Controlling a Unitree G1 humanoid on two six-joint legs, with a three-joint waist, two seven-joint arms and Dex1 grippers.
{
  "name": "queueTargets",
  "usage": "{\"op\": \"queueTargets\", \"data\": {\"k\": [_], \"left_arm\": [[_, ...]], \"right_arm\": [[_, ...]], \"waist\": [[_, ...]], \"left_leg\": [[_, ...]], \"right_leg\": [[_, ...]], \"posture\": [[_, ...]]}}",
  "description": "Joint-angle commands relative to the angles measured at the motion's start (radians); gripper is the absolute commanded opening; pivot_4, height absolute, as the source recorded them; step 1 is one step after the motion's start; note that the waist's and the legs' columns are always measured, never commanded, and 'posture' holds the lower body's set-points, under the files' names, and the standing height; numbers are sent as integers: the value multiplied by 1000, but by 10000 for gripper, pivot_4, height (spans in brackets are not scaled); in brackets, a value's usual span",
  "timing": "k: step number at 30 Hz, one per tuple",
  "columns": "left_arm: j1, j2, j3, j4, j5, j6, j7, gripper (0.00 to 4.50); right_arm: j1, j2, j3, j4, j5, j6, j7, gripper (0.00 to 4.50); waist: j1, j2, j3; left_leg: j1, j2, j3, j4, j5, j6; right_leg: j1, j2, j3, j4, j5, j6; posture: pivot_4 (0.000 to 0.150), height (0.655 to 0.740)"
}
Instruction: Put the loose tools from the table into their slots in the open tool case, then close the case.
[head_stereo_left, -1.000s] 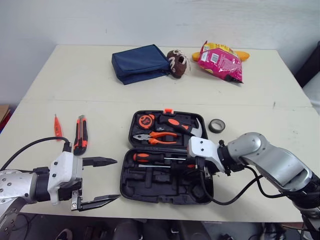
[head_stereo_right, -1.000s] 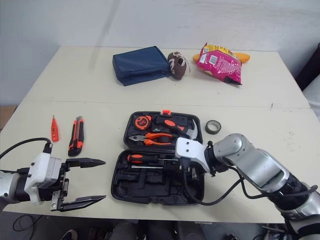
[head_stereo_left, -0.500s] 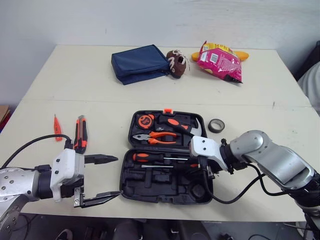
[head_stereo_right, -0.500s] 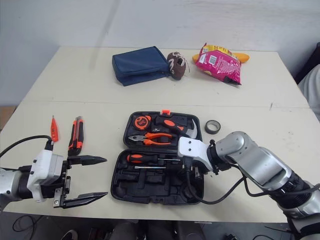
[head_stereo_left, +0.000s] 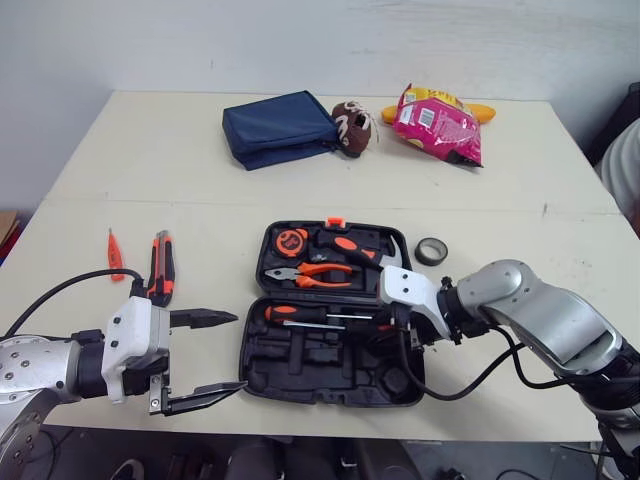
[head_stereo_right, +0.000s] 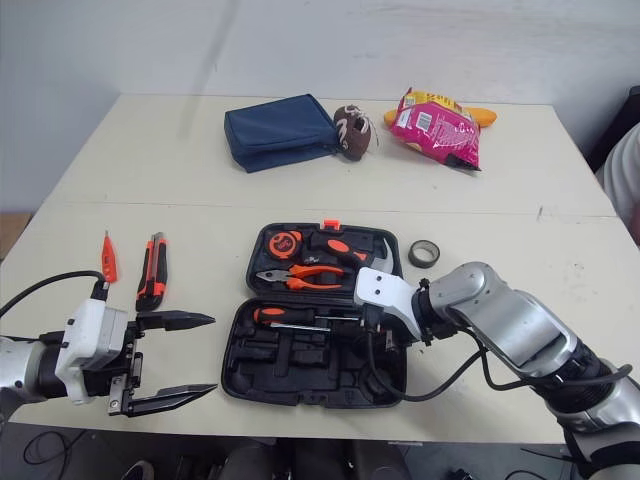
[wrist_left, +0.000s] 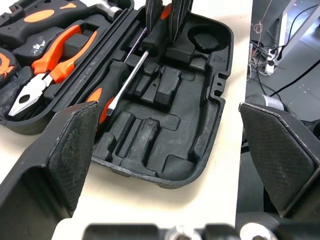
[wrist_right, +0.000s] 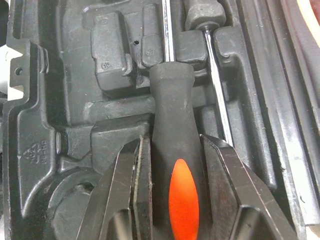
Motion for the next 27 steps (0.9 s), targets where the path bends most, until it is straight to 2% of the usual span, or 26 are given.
{"op": "queueTargets", "data": {"k": [1, 15, 27], "left_arm": [[-4, -6, 0, -27, -13, -6, 5, 45000], [-3, -9, -4, -28, -9, -11, 16, 45000], [-8, -7, -12, -28, -7, -8, 18, 45000]], "right_arm": [[-7, -25, 12, -5, -18, 4, 2, 10303], [8, -39, 28, -63, 19, 53, 20, 10303], [3, -13, 27, -34, 3, 73, -32, 10303]], "waist": [[0, 0, 0], [1, 0, 0], [0, -1, 0]], "left_leg": [[0, 0, 0, 0, 0, 0], [0, 0, 0, -1, 0, 0], [0, 0, 0, 0, 0, 0]], "right_leg": [[0, 0, 0, 0, 0, 0], [0, 0, 0, 0, 0, 0], [0, 0, 0, 0, 0, 0]], "posture": [[1500, 7400], [1500, 7400], [1500, 7400]]}}
